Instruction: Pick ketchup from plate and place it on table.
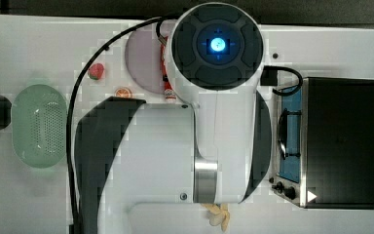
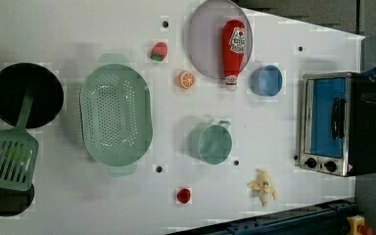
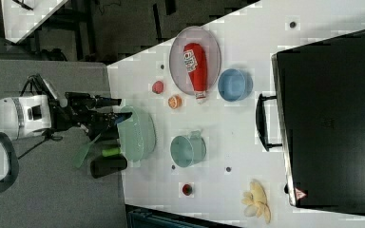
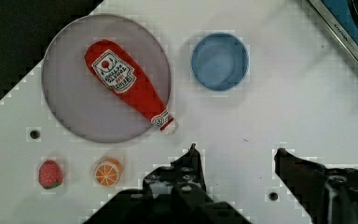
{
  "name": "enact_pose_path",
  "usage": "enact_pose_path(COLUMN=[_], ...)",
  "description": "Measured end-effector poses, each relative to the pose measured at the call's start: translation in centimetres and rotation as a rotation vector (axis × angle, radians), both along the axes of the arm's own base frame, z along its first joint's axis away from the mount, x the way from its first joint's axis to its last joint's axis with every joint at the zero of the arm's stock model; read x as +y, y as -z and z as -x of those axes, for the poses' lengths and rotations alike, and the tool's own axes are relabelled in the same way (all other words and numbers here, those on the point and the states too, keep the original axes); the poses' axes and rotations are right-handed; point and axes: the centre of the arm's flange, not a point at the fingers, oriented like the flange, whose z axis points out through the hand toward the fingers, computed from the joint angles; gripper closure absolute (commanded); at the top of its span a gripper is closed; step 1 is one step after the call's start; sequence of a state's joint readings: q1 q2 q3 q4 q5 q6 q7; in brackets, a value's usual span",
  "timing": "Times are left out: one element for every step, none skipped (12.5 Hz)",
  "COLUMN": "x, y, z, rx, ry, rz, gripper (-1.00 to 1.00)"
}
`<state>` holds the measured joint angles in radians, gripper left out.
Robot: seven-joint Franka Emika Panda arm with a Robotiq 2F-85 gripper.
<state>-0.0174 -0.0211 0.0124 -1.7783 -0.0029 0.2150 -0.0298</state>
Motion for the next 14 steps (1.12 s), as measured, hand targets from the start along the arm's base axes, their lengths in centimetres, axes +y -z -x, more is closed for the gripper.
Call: enact_pose_path(x=[-0.1,-0.4,-0.6,-0.8,-1.0,-1.0,-1.0,-1.0,-0.8,-0.5,-0.1,0.4,1.0,1.7], y=[0.8,1.6,2.2,2.4,2.5,2.8,3.4,4.5,6.1,7.7,9.8,12.3,14.9,17.6], z=[1.5,3.3,4.3,4.2,3.6,2.7,1.6,0.5,-0.5,-1.7,-2.9,-3.9,-5.1,-6.0], rx=[0.038,0.092,0.119,0.119,0.103,0.073,0.040,0.028,0.024,0.007,0.000,-0.001,-0.017,-0.026], ry=[0.008,0.015,0.022,0.026,0.023,0.018,0.012,0.008,0.000,-0.011,-0.028,-0.056,-0.095,-0.146], rz=[-0.012,-0.011,-0.016,-0.019,-0.020,-0.020,-0.019,-0.022,-0.024,-0.025,-0.032,-0.032,-0.031,-0.035], gripper=[-0.59,-0.81,-0.99,-1.00,-1.00,-1.00,-1.00,-1.00,-1.00,-1.00,-1.00,-1.00,-1.00,-1.00])
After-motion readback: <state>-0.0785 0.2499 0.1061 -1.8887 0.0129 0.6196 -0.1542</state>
